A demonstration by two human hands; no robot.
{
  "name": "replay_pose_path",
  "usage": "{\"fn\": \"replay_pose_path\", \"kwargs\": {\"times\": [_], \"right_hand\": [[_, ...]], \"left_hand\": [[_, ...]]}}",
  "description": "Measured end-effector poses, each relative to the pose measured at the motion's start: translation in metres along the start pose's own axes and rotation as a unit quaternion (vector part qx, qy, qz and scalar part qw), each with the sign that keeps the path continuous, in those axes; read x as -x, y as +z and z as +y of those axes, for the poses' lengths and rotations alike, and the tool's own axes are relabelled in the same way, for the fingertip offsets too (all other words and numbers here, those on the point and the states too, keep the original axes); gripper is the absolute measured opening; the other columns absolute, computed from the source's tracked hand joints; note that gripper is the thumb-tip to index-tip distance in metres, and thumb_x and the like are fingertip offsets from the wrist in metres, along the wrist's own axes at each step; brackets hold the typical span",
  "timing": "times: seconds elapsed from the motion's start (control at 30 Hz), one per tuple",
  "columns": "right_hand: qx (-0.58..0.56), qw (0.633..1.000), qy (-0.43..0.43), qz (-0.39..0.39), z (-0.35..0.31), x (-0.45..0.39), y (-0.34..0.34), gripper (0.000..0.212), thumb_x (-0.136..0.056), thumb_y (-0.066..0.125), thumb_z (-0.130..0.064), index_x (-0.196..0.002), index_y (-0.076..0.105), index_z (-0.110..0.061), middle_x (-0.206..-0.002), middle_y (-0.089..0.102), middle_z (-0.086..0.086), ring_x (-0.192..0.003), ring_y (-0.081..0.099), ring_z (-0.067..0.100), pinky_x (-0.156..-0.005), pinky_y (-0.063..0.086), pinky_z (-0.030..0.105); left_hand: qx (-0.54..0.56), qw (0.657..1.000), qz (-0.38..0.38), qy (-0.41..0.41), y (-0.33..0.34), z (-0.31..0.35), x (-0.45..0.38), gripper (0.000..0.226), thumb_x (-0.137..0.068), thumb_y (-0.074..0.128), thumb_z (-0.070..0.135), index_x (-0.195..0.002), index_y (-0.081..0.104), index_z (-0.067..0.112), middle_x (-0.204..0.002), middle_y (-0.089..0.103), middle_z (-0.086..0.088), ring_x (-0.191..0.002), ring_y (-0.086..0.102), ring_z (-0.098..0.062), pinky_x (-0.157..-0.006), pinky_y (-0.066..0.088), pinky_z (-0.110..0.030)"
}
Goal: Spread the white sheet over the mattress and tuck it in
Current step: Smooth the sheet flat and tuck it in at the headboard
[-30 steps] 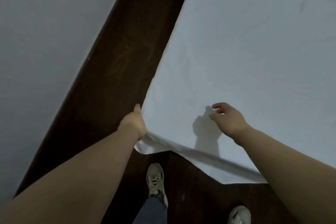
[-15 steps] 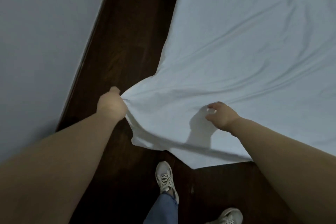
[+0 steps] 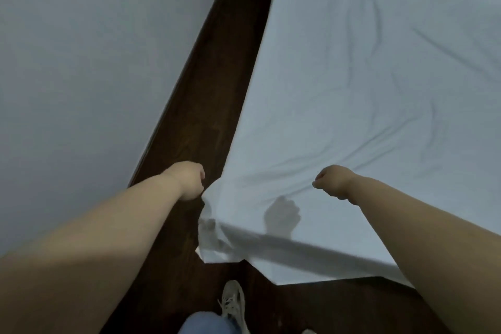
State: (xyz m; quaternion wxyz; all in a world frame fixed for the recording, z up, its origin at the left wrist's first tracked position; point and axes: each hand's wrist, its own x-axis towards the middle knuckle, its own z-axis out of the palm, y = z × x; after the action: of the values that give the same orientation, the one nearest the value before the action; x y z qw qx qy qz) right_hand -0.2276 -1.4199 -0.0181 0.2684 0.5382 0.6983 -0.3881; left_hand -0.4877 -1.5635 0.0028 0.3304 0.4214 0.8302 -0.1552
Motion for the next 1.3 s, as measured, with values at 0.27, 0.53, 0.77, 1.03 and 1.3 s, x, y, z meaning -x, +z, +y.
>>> {"fn": "replay_pose_path", "kwargs": {"times": [0.27, 0.53, 0.77, 1.03, 1.3], "right_hand": [[-0.135, 0.987, -0.012, 0.083, -0.112, -0.016, -0.059, 0.037, -0.092, 0.05, -0.021, -0.119, 0.058, 0.005, -0.097, 0.064, 0.015, -0.079, 0.052, 0.024, -0.071, 0.038, 0.031], [-0.123, 0.987, 0.076, 0.077, -0.273, -0.101, -0.065, 0.034, -0.093, 0.051, -0.02, -0.117, 0.059, 0.003, -0.094, 0.062, 0.014, -0.084, 0.057, 0.026, -0.073, 0.041, 0.031], [-0.155, 0.977, 0.063, 0.134, -0.349, -0.142, -0.148, 0.029, -0.094, 0.054, -0.025, -0.119, 0.062, -0.013, -0.114, 0.061, 0.004, -0.114, 0.058, 0.024, -0.098, 0.045, 0.034], [-0.247, 0.949, 0.15, 0.122, -0.328, -0.23, -0.273, 0.033, -0.094, 0.051, -0.02, -0.116, 0.061, 0.002, -0.091, 0.059, 0.013, -0.079, 0.054, 0.027, -0.062, 0.039, 0.028], [-0.185, 0.966, 0.105, 0.146, -0.392, -0.357, -0.476, 0.037, -0.099, 0.043, -0.023, -0.125, 0.056, -0.001, -0.109, 0.053, 0.005, -0.116, 0.055, 0.026, -0.088, 0.044, 0.027]], "left_hand": [[0.014, 0.997, 0.05, 0.057, -0.095, -0.063, -0.043, 0.034, -0.095, 0.054, 0.022, -0.129, 0.054, 0.018, -0.131, 0.055, -0.005, -0.118, 0.054, -0.024, -0.099, 0.047, -0.034], [0.026, 0.993, 0.022, 0.116, -0.214, -0.182, -0.174, 0.035, -0.098, 0.048, 0.021, -0.132, 0.054, 0.014, -0.134, 0.054, -0.007, -0.123, 0.051, -0.025, -0.1, 0.042, -0.031], [-0.014, 0.985, 0.04, 0.17, -0.337, -0.171, -0.269, 0.032, -0.098, 0.047, 0.021, -0.128, 0.057, 0.011, -0.129, 0.057, -0.007, -0.118, 0.054, -0.025, -0.096, 0.044, -0.029], [-0.086, 0.964, 0.038, 0.248, -0.461, -0.063, -0.378, 0.027, -0.095, 0.052, 0.024, -0.121, 0.059, 0.022, -0.122, 0.059, -0.001, -0.109, 0.056, -0.019, -0.091, 0.047, -0.028], [-0.081, 0.965, 0.062, 0.243, -0.632, 0.014, -0.538, 0.03, -0.097, 0.049, 0.021, -0.126, 0.056, 0.018, -0.123, 0.058, -0.002, -0.11, 0.056, -0.019, -0.088, 0.046, -0.026]]}}
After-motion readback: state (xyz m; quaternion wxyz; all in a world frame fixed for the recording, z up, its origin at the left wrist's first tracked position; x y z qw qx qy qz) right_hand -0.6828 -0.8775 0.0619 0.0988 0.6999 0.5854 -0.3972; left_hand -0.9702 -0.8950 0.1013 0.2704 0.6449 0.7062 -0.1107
